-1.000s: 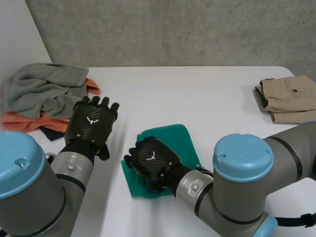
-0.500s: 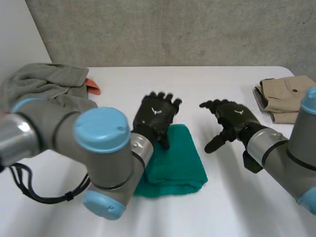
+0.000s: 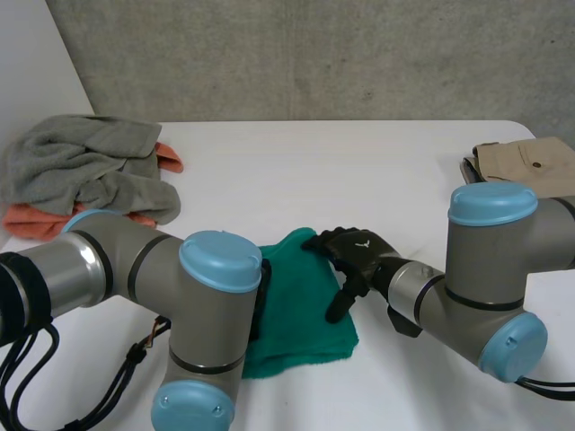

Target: Fold the laundry.

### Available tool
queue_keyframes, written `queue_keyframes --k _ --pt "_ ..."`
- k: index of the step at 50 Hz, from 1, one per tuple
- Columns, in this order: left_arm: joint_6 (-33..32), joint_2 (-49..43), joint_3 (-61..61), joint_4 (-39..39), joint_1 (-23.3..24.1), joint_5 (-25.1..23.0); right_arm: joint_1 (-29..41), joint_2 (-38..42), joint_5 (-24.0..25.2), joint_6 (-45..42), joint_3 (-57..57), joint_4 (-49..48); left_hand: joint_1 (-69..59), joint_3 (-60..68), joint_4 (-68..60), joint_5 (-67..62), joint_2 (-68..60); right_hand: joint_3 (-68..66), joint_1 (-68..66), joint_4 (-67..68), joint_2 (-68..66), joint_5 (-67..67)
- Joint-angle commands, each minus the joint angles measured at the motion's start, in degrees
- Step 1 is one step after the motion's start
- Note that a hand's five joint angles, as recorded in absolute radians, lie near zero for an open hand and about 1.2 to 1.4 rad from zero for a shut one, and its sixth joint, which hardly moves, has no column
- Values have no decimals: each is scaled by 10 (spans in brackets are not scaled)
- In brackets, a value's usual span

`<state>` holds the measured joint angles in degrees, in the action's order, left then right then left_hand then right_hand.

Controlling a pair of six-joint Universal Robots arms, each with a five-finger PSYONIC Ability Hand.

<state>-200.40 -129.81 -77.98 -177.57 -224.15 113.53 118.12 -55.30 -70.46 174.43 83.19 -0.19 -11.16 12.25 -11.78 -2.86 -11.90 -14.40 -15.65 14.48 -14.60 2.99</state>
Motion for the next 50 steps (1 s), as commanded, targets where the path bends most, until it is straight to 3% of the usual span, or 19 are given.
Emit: queue_keyframes --k 1,6,11,16,22,31,43,50 --pt "-31 17 -12 -10 0 19 5 12 -52 -44 0 0 -19 8 -13 -2 -12 -9 4 8 -7 23" --pt "-32 52 -17 -14 0 18 4 -21 -106 -84 2 -2 -17 7 -11 0 -10 -12 0 12 -10 26" --pt "-29 105 -19 -25 -2 6 7 -76 -112 -104 18 -9 -14 3 -8 3 -7 -7 5 6 -5 21" --pt "-24 152 -22 -36 -3 -25 10 -159 -99 -108 80 -66 -9 -2 -3 8 -2 15 27 -15 16 0" --pt "-22 216 -64 -65 -23 -100 23 -233 -66 -125 205 -151 -6 -5 1 11 2 15 27 -15 17 0" --pt "-2 251 -120 -116 -49 -189 73 -199 -59 -144 322 -258 -9 -2 -3 8 -2 13 25 -14 15 1" --pt "21 245 -122 -118 -46 -200 101 -65 -65 -190 276 -324 -11 0 -5 6 -3 0 12 0 1 15" --pt "22 245 -122 -118 -47 -201 101 -39 -85 -204 248 -359 -11 0 -5 6 -3 -90 -77 89 -88 104"
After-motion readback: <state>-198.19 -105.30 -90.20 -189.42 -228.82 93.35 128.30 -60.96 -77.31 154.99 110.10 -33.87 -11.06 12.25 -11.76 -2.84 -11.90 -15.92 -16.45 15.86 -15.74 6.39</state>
